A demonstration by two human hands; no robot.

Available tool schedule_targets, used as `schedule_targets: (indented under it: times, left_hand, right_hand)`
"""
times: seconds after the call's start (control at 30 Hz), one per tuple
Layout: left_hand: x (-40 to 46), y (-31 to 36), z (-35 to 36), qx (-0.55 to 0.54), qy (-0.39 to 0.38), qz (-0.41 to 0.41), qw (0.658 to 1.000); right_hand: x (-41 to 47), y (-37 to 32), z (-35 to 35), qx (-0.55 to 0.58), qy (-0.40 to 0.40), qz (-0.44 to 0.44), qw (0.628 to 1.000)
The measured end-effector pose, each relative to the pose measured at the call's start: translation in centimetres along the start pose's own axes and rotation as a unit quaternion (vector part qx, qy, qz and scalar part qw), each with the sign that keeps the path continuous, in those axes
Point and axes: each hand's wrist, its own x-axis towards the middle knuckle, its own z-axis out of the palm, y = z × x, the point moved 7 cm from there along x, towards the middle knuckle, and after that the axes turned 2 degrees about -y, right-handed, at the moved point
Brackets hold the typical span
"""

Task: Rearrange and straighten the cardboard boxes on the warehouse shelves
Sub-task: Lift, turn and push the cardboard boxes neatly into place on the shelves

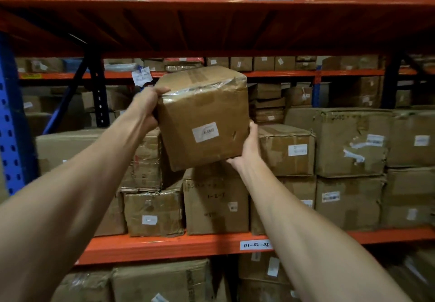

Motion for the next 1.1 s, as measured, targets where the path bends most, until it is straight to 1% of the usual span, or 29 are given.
schedule_targets:
  times: [0.1,0.3,0.47,0.5,0.57,0.63,0.67,0.7,0.73,0.77,0.8,0.83,0.87,0.9,0.93,0.97,1.0,1.03,1.1]
  left_hand:
    - [0.6,0.6,-0.2,0.037,0.009,0.013,0.999]
    - [2.9,-5.1,-1.6,0.033,0.008,-0.069,0.997]
    - [5.7,-10.7,-0.7,0.054,-0.016,-0.124,0.991]
    - [6.4,-11.3,-0.4,0.061,-0.014,-0.125,0.99]
    - [7.8,-11.9,0.3,0.071,-0.026,-0.106,0.991]
    - [9.5,-12.7,0.7,0.119,-0.064,-0.061,0.989]
    - [10.3,-13.0,1.0,0.17,-0.093,-0.023,0.981]
    - [10.7,-13.3,1.3,0.217,-0.12,0.017,0.969]
    - [11.2,-13.6,1.6,0.247,-0.138,0.051,0.958]
    - [11.8,-13.9,1.7,0.25,-0.145,0.07,0.955]
    - [12.4,-14.1,1.8,0.238,-0.151,0.081,0.956]
    - [12.9,-14.2,2.0,0.223,-0.156,0.085,0.959]
    - [13.4,-14.3,2.1,0.214,-0.16,0.086,0.96]
    - [13.7,-14.2,2.2,0.212,-0.17,0.088,0.958]
    - [14.2,-14.3,2.2,0.212,-0.181,0.086,0.957]
    - [14.7,-14.6,2.1,0.212,-0.191,0.082,0.955]
    - [15.2,-14.8,2.0,0.212,-0.199,0.079,0.954]
    - [15.5,-14.9,1.9,0.211,-0.205,0.074,0.953]
    - [16.1,-15.0,1.8,0.206,-0.212,0.07,0.953]
  right_hand:
    - [0.5,2.0,0.0,0.013,0.013,0.019,1.0]
    - [1.7,5.7,-2.4,0.017,0.033,0.05,0.998]
    - [4.9,9.9,-7.2,-0.009,0.1,0.066,0.993]
    - [5.7,10.6,-8.0,-0.018,0.102,0.068,0.992]
    - [6.6,11.0,-8.3,-0.039,0.07,0.069,0.994]
    - [6.9,10.3,-8.0,-0.128,0.038,0.063,0.989]
    - [6.9,9.6,-8.1,-0.211,0.047,0.054,0.975]
    - [7.0,8.6,-8.4,-0.314,0.076,0.04,0.945]
    - [6.8,7.4,-8.5,-0.411,0.118,0.02,0.904]
    - [6.5,6.0,-8.2,-0.48,0.156,-0.014,0.863]
    - [6.0,4.6,-7.3,-0.527,0.179,-0.068,0.828]
    - [5.8,3.3,-6.0,-0.571,0.183,-0.142,0.788]
    - [5.7,2.4,-4.2,-0.624,0.164,-0.221,0.731]
    - [5.7,2.0,-2.4,-0.68,0.122,-0.277,0.667]
    - [6.2,2.3,-1.0,-0.729,0.073,-0.301,0.61]
    - [6.9,2.9,-0.5,-0.766,0.037,-0.291,0.571]
    - [7.8,3.6,-0.5,-0.792,0.015,-0.264,0.55]
    - [8.5,4.2,-0.7,-0.808,0.003,-0.234,0.541]
    - [9.5,4.7,-1.1,-0.816,0.004,-0.203,0.541]
